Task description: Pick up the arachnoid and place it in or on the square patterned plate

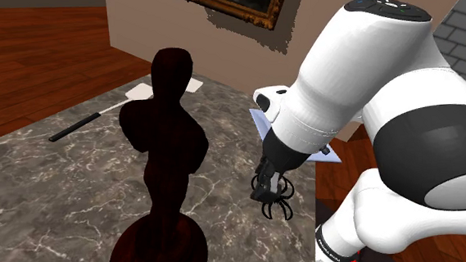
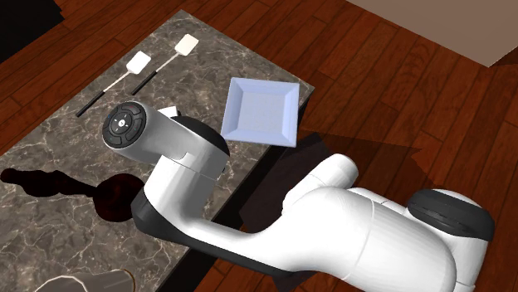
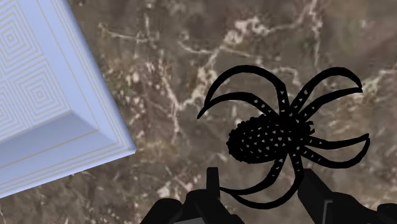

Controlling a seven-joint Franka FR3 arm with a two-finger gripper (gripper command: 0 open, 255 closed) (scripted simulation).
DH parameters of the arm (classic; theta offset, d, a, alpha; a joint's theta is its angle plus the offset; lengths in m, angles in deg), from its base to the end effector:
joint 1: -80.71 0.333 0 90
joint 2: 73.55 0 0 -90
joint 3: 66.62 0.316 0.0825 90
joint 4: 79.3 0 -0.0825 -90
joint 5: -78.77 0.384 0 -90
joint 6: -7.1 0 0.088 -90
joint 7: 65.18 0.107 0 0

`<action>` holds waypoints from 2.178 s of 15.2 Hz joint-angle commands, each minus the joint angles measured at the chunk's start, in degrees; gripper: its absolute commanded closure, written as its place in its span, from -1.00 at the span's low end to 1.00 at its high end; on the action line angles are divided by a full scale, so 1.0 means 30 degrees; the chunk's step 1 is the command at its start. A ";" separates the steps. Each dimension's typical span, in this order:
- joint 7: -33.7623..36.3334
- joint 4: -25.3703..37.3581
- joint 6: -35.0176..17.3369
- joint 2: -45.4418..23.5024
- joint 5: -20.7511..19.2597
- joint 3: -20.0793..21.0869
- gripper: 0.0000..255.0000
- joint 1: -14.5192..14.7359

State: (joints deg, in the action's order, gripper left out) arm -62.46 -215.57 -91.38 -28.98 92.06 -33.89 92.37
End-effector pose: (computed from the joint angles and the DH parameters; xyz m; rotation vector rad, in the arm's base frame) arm 0.2141 0.2907 0.5396 2.8836 0.8319 0.1331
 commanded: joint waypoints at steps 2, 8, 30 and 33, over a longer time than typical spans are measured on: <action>0.0001 -0.0004 -0.0002 -0.0003 0.0003 0.0004 1.00 0.0001; -0.0064 0.1329 0.1183 -0.0159 -0.0291 -0.0325 1.00 -0.0160; -0.4373 0.3009 0.3734 0.0387 -0.3000 -0.5001 1.00 -0.1097; -0.5745 0.2742 0.3548 0.0462 -0.3789 -0.6289 1.00 -0.1433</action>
State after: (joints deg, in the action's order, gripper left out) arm -77.91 -206.60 -80.56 -28.15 81.63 -51.10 88.36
